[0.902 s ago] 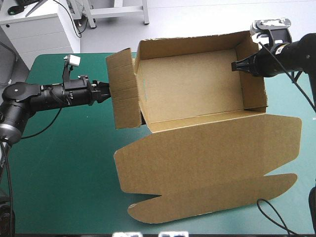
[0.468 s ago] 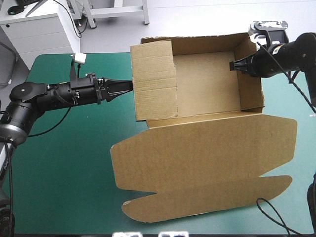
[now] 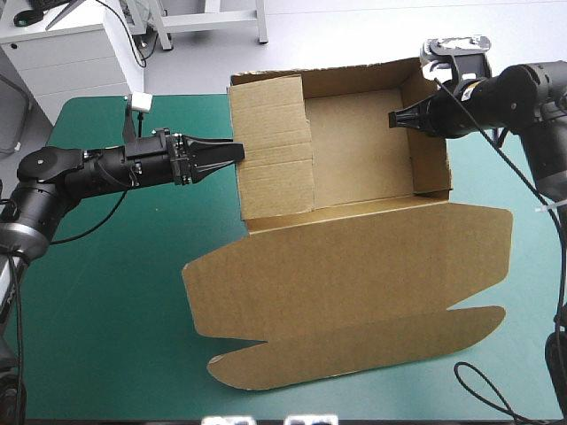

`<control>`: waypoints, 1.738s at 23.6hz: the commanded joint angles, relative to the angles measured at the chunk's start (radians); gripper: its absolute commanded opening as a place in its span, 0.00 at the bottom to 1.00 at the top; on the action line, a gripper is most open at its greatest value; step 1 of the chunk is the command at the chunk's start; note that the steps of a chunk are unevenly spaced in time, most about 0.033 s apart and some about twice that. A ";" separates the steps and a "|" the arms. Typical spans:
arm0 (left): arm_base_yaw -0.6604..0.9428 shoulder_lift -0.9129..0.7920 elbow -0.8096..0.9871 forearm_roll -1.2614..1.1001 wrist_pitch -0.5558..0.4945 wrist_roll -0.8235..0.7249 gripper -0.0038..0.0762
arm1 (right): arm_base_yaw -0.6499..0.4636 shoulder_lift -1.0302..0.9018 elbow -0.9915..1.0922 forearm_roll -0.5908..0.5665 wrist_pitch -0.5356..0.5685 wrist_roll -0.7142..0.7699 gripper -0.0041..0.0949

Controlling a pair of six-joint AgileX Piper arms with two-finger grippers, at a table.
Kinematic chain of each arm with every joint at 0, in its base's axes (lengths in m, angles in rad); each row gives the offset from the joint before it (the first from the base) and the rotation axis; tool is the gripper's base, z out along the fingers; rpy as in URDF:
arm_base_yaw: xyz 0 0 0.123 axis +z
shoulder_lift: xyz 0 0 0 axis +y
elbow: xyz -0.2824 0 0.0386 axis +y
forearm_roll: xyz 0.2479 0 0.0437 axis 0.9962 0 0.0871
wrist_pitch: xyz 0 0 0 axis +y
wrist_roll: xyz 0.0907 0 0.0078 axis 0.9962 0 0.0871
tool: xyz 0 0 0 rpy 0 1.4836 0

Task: Fold the box

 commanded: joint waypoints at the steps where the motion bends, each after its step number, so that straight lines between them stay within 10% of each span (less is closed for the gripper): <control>1: -0.022 -0.037 -0.029 -0.075 0.086 0.003 0.63 | 0.006 -0.028 -0.029 0.010 -0.070 0.029 0.03; 13: -0.232 -0.030 -0.365 0.711 -0.220 -0.509 0.63 | 0.017 -0.026 -0.029 0.005 -0.106 0.097 0.03; 23: -0.513 0.097 -0.571 1.449 -0.238 -1.065 0.63 | 0.017 -0.026 -0.029 0.049 -0.104 0.109 0.03; 26: -0.526 0.103 -0.571 1.466 -0.256 -1.081 0.60 | 0.017 -0.026 -0.029 0.039 -0.097 0.097 0.03; 31: -0.526 0.113 -0.571 1.445 -0.294 -1.026 0.06 | 0.017 -0.021 -0.029 -0.005 -0.054 0.078 0.03; 41: -0.526 0.326 -0.571 1.458 -0.170 -0.959 0.04 | 0.017 0.198 -0.029 0.002 0.055 0.050 0.03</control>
